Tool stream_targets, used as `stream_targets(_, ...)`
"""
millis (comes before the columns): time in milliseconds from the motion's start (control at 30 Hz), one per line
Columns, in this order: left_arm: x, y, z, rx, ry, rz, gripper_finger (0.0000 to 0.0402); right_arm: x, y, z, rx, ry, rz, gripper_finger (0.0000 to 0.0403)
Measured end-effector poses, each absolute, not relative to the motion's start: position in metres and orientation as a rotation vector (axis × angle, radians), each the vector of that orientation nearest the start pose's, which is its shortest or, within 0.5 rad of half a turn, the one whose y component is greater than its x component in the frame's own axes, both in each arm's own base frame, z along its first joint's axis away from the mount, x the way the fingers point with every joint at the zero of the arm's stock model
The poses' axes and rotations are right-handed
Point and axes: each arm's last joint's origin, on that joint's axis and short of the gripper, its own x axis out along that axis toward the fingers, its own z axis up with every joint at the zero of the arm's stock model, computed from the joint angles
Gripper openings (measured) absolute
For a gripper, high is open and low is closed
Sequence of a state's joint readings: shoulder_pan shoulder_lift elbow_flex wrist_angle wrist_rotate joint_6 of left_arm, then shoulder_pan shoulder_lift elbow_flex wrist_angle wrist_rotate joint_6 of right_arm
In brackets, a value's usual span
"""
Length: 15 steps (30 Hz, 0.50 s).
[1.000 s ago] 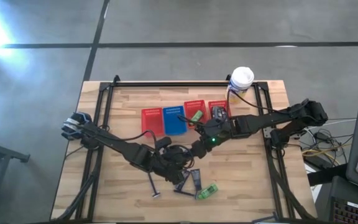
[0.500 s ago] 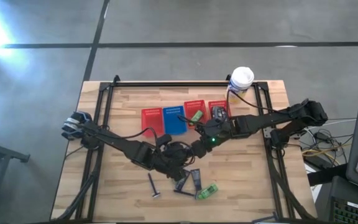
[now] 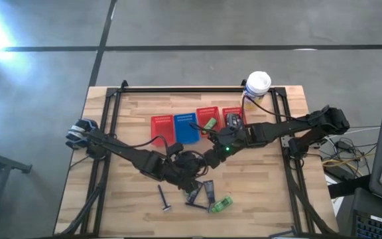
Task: Pick & Place Travel size toiletries
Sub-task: Put the gray deodorant into the right red bin
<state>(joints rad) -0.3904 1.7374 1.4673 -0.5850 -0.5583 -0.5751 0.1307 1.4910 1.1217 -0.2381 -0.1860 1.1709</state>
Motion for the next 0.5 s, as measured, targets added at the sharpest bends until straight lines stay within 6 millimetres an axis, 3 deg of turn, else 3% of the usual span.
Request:
stream_targets(133,0.354,-0.129,0.286,-0.158,0.683,0.365,0.0204,0.325,0.048,0.279,1.134,0.715,-0.085,0.0199)
stream_targets(233,0.353,-0.133,0.286,-0.175,0.684,0.361,0.0245,0.323,0.047,0.278,1.103,0.719,-0.107,0.0198)
stream_targets(367,0.343,-0.137,0.281,-0.208,0.751,0.390,0.0301,0.312,0.042,0.272,1.024,0.768,-0.268,0.0197)
stream_targets(500,0.329,-0.139,0.279,-0.231,0.819,0.452,0.0332,0.291,0.035,0.275,0.918,0.786,-0.460,0.0197)
